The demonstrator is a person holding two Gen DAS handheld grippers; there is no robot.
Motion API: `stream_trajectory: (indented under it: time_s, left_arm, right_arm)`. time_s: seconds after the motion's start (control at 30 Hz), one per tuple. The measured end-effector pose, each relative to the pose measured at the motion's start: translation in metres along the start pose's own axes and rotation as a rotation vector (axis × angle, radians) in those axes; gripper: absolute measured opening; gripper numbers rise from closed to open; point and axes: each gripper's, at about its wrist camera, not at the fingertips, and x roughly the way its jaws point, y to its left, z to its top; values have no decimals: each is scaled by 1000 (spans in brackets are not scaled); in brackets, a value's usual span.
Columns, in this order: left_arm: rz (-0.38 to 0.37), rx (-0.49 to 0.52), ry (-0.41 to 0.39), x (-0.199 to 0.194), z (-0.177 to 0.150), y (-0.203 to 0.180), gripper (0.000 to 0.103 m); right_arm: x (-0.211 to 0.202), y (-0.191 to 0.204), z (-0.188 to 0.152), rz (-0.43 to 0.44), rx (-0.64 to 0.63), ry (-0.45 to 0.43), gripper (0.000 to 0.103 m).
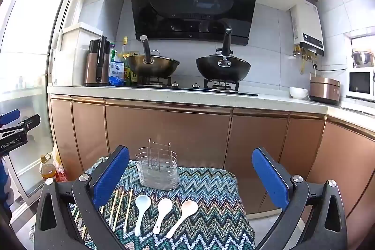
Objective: Organize utensils
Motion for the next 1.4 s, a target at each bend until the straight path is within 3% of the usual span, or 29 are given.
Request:
stream_trajectory:
  time_s: [0.1, 0.3, 1.0, 1.4]
  left_arm:
    - [4, 26, 14, 3, -2, -4, 84]
    - [-12, -20, 26, 8, 2, -2, 84]
    - [50, -74, -24, 10, 20, 6, 84]
    - [51, -72, -18, 28, 23, 2, 84]
  right_arm:
    - [0, 1, 0, -2, 3, -9, 103]
    - [0, -3, 4, -7, 18, -23, 103]
    - [-7, -17, 22, -35, 12, -123, 103]
    - [22, -13, 13, -23, -18, -60, 103]
